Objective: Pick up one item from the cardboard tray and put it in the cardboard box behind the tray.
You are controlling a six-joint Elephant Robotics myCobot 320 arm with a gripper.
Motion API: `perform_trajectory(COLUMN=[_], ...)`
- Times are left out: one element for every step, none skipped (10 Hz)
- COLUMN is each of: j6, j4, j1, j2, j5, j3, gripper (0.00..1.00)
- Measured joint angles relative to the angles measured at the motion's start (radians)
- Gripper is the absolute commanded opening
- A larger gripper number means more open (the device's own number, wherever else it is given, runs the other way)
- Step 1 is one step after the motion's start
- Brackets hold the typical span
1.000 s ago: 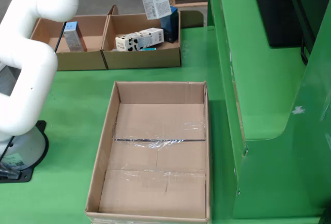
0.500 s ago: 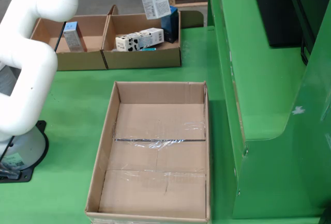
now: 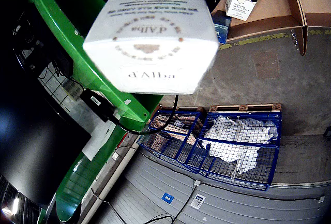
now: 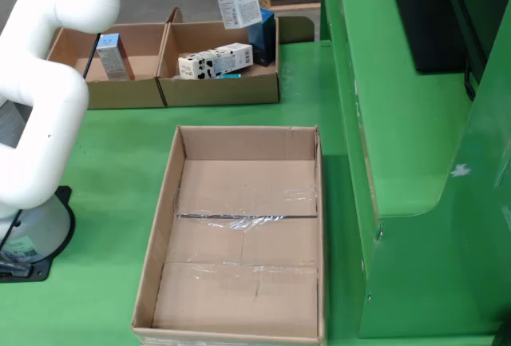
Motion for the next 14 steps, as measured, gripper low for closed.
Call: perform_trajectory(j6=[0.012, 0.017, 0.017, 0.023, 0.024, 0.041, 0.051, 0.063, 0.063, 0.071, 0.08, 0.084, 0.084, 0.084], j4=[0.0, 0.0, 0.0, 0.0, 0.0, 0.0, 0.0, 0.0, 0.0, 0.0, 0.0, 0.0, 0.0, 0.0], j1=[0.002, 0.003, 0.005, 0.005, 0.005, 0.014, 0.018, 0.018, 0.015, 0.015, 0.023, 0.034, 0.034, 0.029], j2=[0.0, 0.0, 0.0, 0.0, 0.0, 0.0, 0.0, 0.0, 0.0, 0.0, 0.0, 0.0, 0.0, 0.0], j5=[0.0, 0.0, 0.0, 0.0, 0.0, 0.0, 0.0, 0.0, 0.0, 0.0, 0.0, 0.0, 0.0, 0.0], j3=[0.0, 0.0, 0.0, 0.0, 0.0, 0.0, 0.0, 0.0, 0.0, 0.0, 0.0, 0.0, 0.0, 0.0], gripper=[0.0, 0.0, 0.0, 0.0, 0.0, 0.0, 0.0, 0.0, 0.0, 0.0, 0.0, 0.0, 0.0, 0.0])
